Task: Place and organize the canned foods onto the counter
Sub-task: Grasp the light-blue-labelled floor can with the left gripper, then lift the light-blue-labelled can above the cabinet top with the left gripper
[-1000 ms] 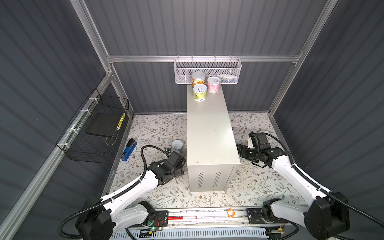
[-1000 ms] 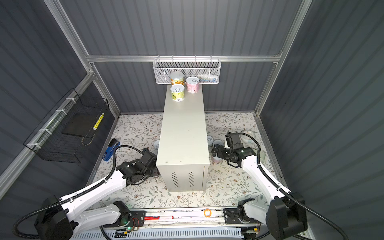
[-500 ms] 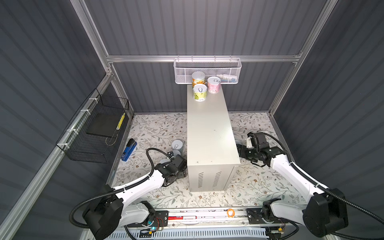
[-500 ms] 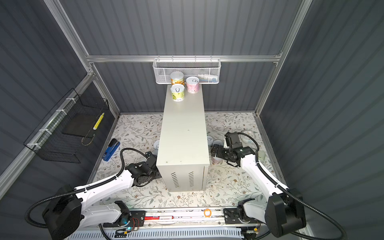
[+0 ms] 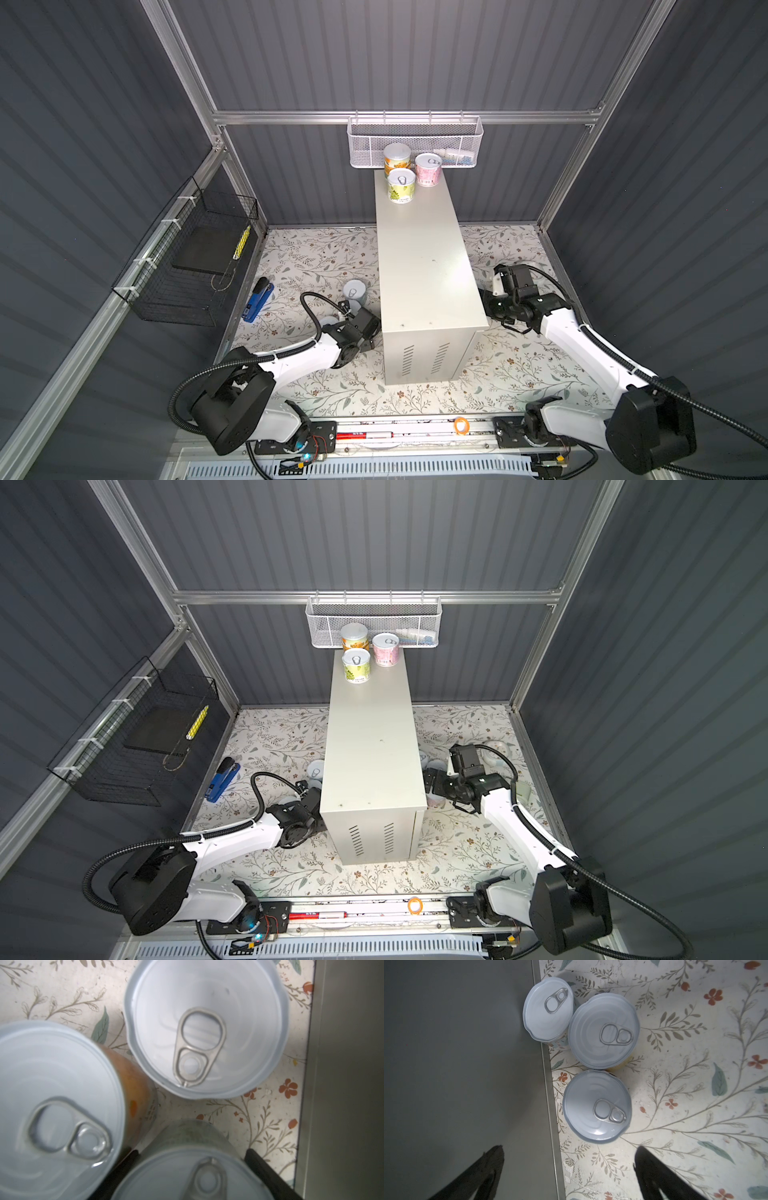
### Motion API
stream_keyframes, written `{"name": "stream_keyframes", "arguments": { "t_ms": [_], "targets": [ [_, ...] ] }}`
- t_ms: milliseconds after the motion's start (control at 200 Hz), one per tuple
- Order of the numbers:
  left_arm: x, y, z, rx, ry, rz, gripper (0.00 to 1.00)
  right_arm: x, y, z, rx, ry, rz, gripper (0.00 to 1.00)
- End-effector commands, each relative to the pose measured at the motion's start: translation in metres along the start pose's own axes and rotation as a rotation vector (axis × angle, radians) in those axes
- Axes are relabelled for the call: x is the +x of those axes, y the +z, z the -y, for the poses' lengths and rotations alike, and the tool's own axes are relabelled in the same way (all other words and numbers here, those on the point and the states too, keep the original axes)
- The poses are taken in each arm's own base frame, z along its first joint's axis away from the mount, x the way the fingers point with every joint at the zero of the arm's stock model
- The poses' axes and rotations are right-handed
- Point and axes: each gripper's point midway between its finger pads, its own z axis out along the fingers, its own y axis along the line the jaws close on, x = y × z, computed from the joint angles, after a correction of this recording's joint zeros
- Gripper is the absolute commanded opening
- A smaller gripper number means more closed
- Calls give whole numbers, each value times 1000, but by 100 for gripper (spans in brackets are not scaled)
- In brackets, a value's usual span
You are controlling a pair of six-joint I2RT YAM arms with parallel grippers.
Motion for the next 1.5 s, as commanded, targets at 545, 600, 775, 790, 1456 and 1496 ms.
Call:
{"name": "stream_keyframes", "arguments": {
  "t_ms": [545,600,775,790,1456,1496],
  "targets": [
    [-69,-93,-18,-47,64,186,0,8,-54,-14,-62,-26,58,96],
    [-81,-107,-15,-36,67,206,0,14,-61,-16,-65,-34,50,96],
    [-115,-145,-9,-28,96,275,0,34,-79,-30,-94,-67,27,95],
    [-118,-147,-8,-28,99,283,0,34,-81,-32,-98,-72,29,95],
    [-188,-205,1,4,107,434,0,61,-90,-71,-136,-160,-10,95],
    [-191,-208,0,3,107,443,0,61,-88,-69,-124,-161,-8,95]
  ]
}}
